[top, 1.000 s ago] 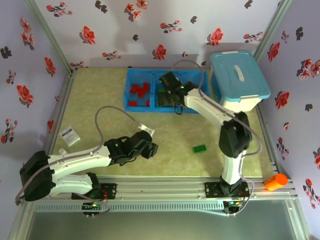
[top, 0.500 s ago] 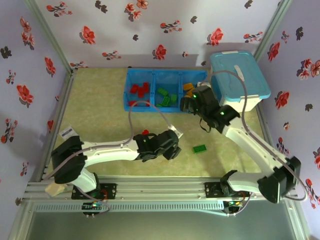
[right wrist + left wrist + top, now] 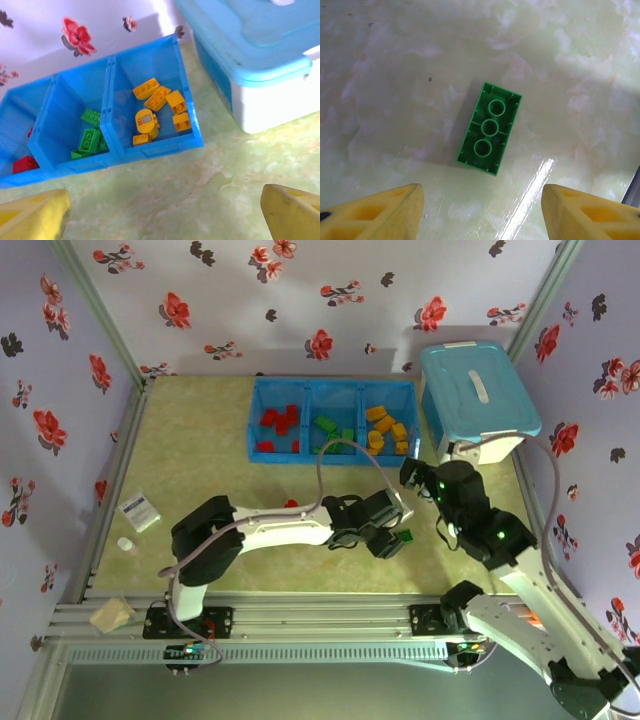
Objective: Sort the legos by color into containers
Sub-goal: Pick up the lego from the bottom-right of the table.
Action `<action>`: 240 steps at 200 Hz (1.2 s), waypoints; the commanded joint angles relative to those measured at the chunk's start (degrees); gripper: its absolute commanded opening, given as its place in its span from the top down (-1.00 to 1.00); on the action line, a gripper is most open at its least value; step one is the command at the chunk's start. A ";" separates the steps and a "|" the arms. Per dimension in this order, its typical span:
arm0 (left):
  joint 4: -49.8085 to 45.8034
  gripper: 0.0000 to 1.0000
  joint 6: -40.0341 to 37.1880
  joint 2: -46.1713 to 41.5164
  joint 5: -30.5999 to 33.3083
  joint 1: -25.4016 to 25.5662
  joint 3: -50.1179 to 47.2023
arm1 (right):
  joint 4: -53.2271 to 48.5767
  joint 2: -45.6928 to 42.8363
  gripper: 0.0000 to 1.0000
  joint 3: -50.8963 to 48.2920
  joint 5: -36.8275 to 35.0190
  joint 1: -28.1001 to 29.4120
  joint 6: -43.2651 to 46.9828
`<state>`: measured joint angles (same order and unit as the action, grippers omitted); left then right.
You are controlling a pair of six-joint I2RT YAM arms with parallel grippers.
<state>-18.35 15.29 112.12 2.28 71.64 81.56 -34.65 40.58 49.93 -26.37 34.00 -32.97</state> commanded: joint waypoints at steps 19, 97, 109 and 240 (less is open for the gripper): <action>-4.47 -0.28 -3.51 4.62 -2.84 0.28 5.70 | -2.40 -7.35 -0.99 -3.82 -5.37 -0.42 -3.13; -6.57 -0.27 -4.39 11.90 -3.07 0.70 11.48 | -5.91 -9.92 -0.99 -5.24 -6.20 -0.42 -4.75; -6.44 -0.26 -4.34 12.70 -2.74 0.72 11.94 | -6.03 -10.57 -0.99 -5.61 -6.15 -0.42 -4.90; -10.56 0.35 -6.22 16.62 4.14 0.35 17.41 | -6.61 -11.75 -0.99 -7.28 -5.60 -0.42 -6.10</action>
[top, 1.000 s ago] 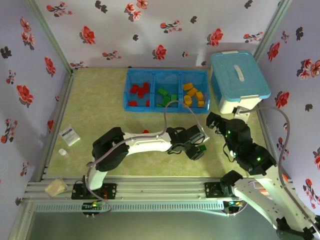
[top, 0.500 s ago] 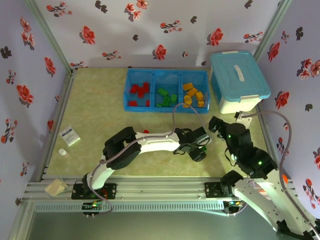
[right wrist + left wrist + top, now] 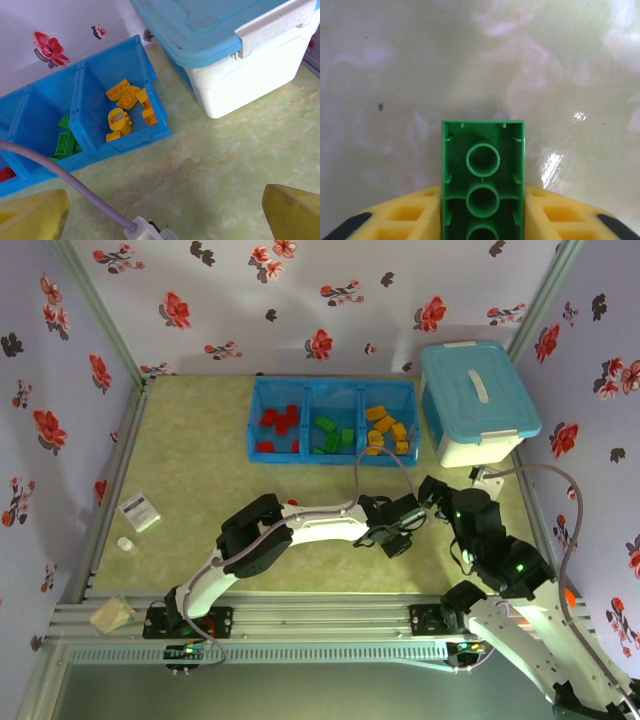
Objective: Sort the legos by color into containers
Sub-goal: Pick up the lego from the bottom-right of the table, then place the lego in the container.
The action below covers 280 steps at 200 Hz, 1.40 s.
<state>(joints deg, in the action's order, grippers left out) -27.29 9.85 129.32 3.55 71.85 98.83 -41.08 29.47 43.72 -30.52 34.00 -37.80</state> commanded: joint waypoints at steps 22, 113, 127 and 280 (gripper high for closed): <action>0.89 0.40 1.21 -3.96 2.30 -1.65 -3.14 | 0.10 -0.69 -0.99 -1.79 -1.52 -0.42 -1.49; 9.39 0.39 4.23 -25.51 -0.66 -15.96 -15.91 | 1.56 -0.17 -0.99 -7.94 2.19 -0.42 -4.88; 8.69 0.38 3.50 -27.13 -0.65 -18.01 -15.45 | 2.09 0.60 -0.99 -9.04 3.50 -0.42 -5.63; 1.47 0.36 2.68 -17.93 -0.65 -33.01 3.81 | 10.32 2.15 -0.99 -20.90 16.77 -0.42 -12.90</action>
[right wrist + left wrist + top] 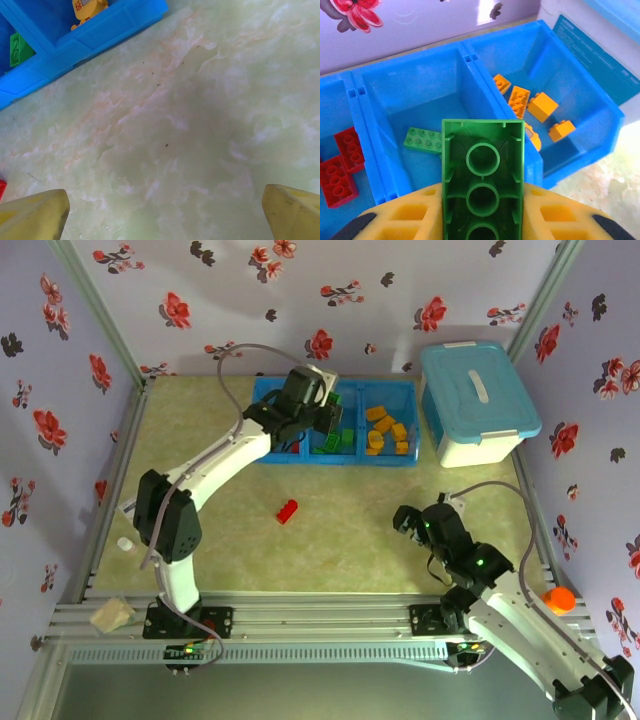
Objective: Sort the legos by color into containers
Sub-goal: Place the lego in the container, then pick up the lego from the center of the table.
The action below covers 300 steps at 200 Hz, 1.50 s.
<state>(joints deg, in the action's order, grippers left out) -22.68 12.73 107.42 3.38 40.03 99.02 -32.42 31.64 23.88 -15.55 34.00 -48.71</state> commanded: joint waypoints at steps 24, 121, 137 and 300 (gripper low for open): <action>-4.52 0.36 0.49 7.24 -0.81 -2.47 7.13 | 1.56 0.00 -0.99 -1.07 2.46 -0.36 -2.09; -10.97 -0.22 1.07 16.57 -2.85 -4.21 17.57 | 2.72 0.36 -0.99 -0.84 4.52 -0.34 -2.73; -12.17 -0.31 1.24 15.18 -2.75 -4.08 18.10 | 2.50 0.35 -0.99 -0.60 4.74 -0.34 -2.63; -2.95 -0.37 11.27 -38.17 5.31 -3.47 -47.66 | 11.04 13.33 -0.99 6.50 8.23 3.58 4.99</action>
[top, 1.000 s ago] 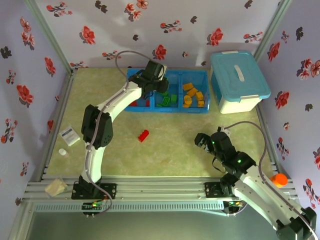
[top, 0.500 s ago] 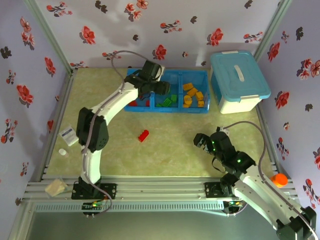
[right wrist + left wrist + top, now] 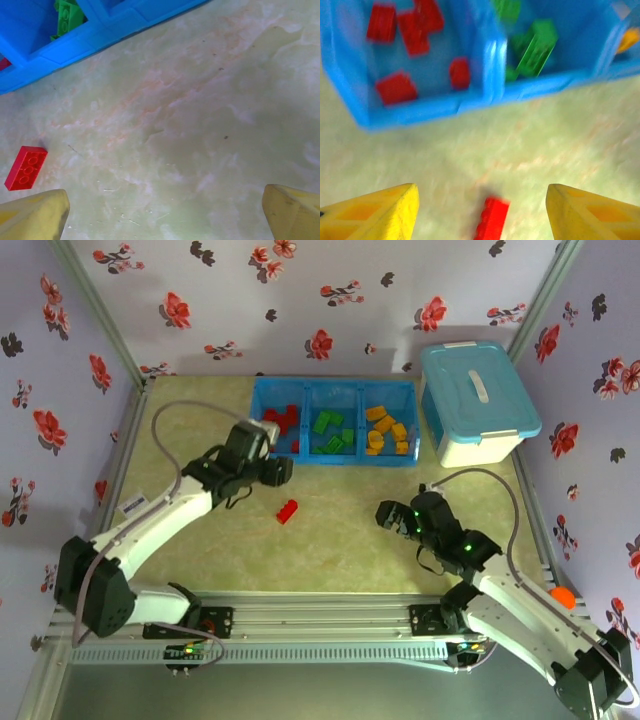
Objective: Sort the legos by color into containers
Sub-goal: Pick up the lego from the center of the table.
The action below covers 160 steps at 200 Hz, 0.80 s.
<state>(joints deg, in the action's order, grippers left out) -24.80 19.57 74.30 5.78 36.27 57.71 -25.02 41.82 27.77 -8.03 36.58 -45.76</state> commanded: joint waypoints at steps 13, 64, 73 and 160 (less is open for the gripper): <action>-1.80 -0.37 7.35 -7.76 2.92 0.46 -10.12 | 4.48 6.20 -0.99 3.90 0.95 1.76 2.24; 1.52 -0.35 14.65 -12.54 2.83 3.20 -21.12 | 9.68 16.97 -0.99 7.71 0.28 6.59 1.30; 2.73 -0.36 15.25 -11.70 2.83 3.95 -21.87 | 10.22 18.73 -0.99 8.28 0.50 7.18 0.96; 8.87 -0.23 11.67 9.02 2.82 8.51 -13.26 | 6.96 20.88 -0.99 9.42 -2.51 9.81 -0.91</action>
<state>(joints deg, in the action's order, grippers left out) -18.52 32.64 79.68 7.53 43.94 40.53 -16.56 65.17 37.12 -7.75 45.82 -45.43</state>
